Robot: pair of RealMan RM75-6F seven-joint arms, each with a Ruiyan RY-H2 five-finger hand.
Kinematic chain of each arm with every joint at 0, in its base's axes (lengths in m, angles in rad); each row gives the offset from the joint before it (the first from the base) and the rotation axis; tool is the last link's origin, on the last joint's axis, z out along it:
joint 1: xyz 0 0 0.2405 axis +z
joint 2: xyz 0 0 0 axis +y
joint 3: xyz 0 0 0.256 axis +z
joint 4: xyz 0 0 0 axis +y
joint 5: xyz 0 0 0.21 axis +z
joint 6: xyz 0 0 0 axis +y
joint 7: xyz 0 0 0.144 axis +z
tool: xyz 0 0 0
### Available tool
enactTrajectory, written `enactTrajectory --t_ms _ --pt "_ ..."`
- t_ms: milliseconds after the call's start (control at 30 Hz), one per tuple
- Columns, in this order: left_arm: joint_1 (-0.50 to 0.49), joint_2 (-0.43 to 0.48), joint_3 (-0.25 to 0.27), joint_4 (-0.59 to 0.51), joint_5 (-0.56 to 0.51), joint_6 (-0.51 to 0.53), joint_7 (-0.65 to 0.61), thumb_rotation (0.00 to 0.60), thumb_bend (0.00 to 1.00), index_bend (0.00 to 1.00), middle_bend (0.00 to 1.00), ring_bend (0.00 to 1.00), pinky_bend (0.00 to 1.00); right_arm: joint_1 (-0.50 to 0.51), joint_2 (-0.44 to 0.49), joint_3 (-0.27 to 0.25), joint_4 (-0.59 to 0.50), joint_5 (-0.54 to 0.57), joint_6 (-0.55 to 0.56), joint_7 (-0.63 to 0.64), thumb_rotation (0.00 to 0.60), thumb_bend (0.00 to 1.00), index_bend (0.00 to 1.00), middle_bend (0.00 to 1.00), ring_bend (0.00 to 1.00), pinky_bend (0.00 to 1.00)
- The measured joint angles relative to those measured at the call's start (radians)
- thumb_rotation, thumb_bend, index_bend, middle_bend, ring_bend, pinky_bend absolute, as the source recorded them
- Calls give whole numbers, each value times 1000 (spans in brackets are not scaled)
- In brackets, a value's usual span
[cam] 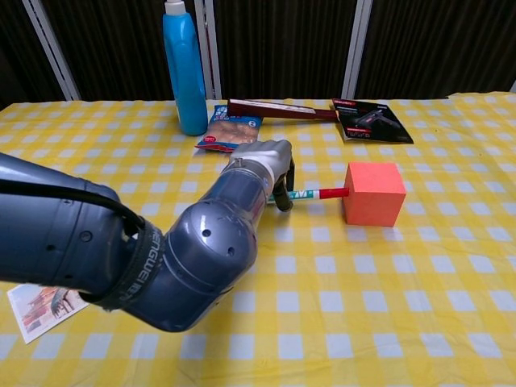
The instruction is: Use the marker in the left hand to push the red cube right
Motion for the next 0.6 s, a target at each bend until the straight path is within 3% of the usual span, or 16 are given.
enactTrajectory --t_ms 367,600 --pt "158 132 78 -190 41 61 -7 600 466 604 157 0 80 -3 -3 0 2 -2 6 -12 600 377 0 0 0 0" --pt "330 386 158 -483 95 121 -42 600 466 604 158 0 80 -4 -9 1 1 -2 9 -27 600 377 0 0 0 0"
